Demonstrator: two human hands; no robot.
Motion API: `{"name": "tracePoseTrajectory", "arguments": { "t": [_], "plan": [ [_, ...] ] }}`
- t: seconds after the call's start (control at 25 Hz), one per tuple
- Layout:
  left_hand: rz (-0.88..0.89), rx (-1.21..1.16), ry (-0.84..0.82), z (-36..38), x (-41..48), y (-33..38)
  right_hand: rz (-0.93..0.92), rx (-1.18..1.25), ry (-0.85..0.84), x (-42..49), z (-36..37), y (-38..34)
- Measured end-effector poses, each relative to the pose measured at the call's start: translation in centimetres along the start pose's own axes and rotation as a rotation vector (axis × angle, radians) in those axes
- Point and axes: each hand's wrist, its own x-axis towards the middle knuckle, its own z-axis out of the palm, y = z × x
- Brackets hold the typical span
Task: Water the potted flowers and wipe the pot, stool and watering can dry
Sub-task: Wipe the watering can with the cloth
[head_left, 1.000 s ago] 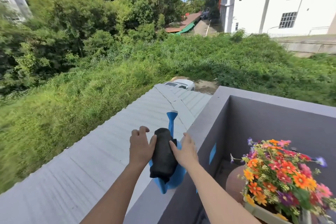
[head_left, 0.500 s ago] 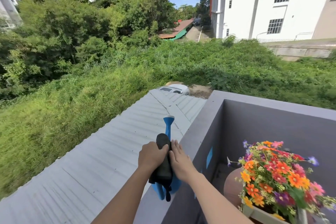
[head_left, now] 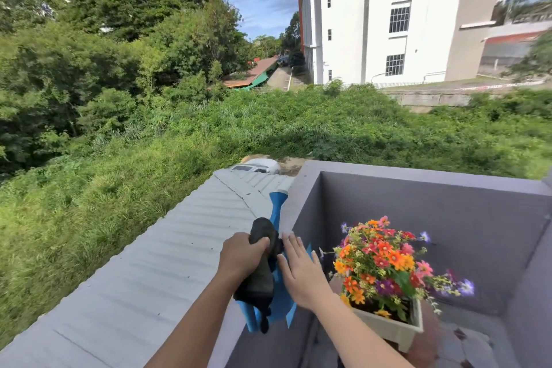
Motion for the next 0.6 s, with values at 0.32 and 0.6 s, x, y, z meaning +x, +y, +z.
{"name": "tracePoseTrajectory", "arguments": {
  "t": [0.32, 0.6],
  "plan": [
    [0.264, -0.142, 0.008, 0.9, -7.6, 17.0, 0.017, -0.276, 0.349, -8.8, -17.2, 3.2],
    [0.343, -0.322, -0.215, 9.6, -14.9, 27.3, 0.274, -0.303, 0.437, -19.8, -26.8, 11.3]
  ]
}}
